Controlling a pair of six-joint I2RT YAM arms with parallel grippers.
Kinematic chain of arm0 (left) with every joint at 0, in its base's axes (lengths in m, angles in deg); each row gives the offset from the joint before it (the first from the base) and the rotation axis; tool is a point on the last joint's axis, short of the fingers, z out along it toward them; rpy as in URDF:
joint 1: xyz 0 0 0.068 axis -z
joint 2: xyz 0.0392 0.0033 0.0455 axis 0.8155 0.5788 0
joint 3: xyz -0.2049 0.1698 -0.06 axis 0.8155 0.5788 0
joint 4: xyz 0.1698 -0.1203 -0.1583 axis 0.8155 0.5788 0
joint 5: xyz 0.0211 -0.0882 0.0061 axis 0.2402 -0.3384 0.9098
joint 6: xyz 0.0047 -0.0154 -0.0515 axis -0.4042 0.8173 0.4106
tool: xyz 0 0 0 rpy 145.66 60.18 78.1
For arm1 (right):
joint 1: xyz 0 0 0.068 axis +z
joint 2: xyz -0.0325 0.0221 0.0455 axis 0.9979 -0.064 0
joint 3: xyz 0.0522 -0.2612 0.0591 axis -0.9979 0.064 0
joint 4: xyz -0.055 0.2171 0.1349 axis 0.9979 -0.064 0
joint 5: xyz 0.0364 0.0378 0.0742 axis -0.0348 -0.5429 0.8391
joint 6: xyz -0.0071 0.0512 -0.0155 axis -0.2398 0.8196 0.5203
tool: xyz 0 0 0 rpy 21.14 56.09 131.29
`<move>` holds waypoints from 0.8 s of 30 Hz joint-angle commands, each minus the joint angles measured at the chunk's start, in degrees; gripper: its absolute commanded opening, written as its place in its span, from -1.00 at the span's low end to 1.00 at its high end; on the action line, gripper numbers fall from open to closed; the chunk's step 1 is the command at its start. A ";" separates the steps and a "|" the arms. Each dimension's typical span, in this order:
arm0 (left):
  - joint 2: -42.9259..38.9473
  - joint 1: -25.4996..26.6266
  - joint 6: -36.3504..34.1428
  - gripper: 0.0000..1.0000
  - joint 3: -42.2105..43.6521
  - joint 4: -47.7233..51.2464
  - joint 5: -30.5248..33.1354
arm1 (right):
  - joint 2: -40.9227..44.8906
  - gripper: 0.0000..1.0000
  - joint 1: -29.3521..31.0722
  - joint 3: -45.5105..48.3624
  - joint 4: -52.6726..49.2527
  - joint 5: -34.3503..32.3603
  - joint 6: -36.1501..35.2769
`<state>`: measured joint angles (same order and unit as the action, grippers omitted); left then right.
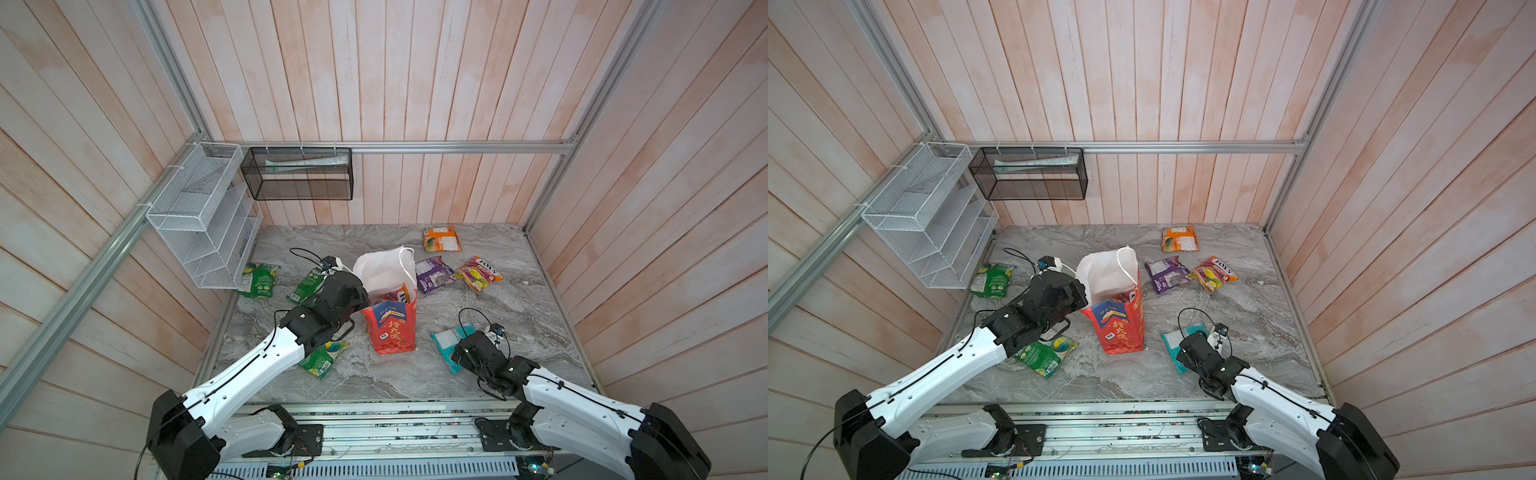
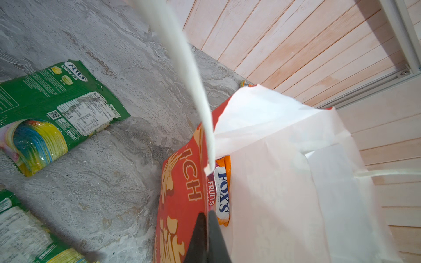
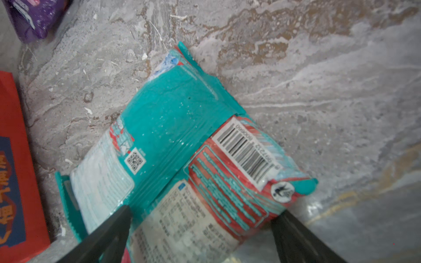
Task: Place the snacks into the paper bag
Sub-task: 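Move the right gripper down onto the teal packet and grasp it, then lift the teal packet with the right gripper toward the bag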
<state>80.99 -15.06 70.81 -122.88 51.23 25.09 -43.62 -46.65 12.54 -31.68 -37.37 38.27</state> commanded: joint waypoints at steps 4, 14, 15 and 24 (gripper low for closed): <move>0.78 0.18 -1.07 -1.00 -0.41 1.10 0.91 | -9.82 0.78 -7.10 -2.22 7.67 9.20 -8.52; 1.27 0.24 -1.15 -1.00 -0.50 1.08 0.75 | -21.07 0.42 -9.24 -9.65 6.88 11.70 -11.25; 1.21 0.23 -1.16 -1.00 -0.43 1.10 0.74 | -21.89 0.34 -9.58 -9.67 7.61 12.55 -11.81; 1.29 0.19 -1.11 -1.00 -0.36 0.88 0.47 | -25.68 -0.33 -12.43 -9.00 11.38 17.69 -16.10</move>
<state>81.32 -15.06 70.79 -122.88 50.97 25.07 -66.81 -58.71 1.44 -14.37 -22.46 24.90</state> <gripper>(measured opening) 0.049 0.350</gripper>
